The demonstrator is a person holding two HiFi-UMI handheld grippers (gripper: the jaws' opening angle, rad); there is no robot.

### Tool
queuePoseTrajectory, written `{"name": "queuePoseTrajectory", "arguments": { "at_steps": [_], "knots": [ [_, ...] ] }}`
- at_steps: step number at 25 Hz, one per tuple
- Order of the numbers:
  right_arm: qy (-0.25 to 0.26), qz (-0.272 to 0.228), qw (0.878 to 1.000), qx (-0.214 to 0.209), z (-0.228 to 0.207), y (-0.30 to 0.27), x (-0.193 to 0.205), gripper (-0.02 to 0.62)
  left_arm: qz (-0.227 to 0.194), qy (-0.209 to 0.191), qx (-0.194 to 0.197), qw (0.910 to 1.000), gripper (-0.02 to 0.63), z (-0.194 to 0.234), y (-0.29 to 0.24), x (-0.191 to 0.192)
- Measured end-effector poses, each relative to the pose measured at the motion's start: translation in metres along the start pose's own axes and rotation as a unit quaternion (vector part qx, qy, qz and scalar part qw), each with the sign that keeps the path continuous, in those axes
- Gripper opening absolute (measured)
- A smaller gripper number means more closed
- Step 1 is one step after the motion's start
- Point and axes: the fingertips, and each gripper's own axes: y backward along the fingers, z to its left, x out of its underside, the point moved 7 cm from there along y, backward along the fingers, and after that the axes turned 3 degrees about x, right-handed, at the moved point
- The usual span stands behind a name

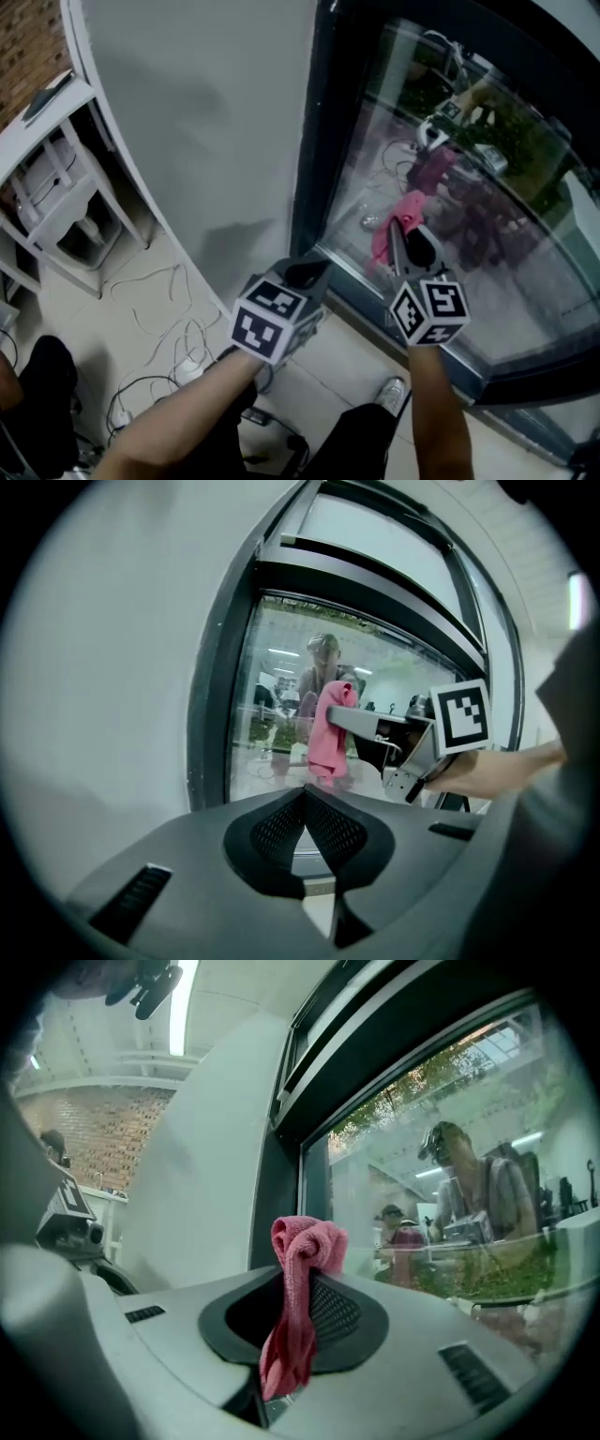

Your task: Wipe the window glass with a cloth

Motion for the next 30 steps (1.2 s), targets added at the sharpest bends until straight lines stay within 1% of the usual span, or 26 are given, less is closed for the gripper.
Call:
{"name": "queuePoseTrajectory", "arguments": {
  "at_steps": [4,9,14,18,26,30],
  "knots": [
    [0.009,-0.014,1.0,0.024,-0.028,0.047,-0.011,0.066,0.001,-0.017,0.029,0.9994,0.006,-0.039,-0.016,-0.007],
    [0.003,-0.018,0.997,0.069,-0.068,0.109,-0.02,0.066,-0.002,-0.04,0.068,0.9969,0.006,-0.09,-0.036,-0.021],
    [-0.002,-0.014,0.993,0.118,-0.098,0.165,-0.015,0.066,0.001,-0.06,0.107,0.9924,0.006,-0.139,-0.051,-0.025],
    [-0.008,-0.017,0.988,0.153,-0.116,0.209,-0.01,0.066,0.005,-0.068,0.132,0.9889,0.006,-0.176,-0.058,-0.018],
    [-0.015,0.002,0.971,0.237,-0.15,0.309,0.003,0.066,0.017,-0.081,0.189,0.9785,0.006,-0.259,-0.071,0.001],
    [-0.019,0.018,0.96,0.279,-0.171,0.356,0.017,0.066,0.026,-0.086,0.217,0.9721,0.006,-0.298,-0.082,0.012]
  ]
}}
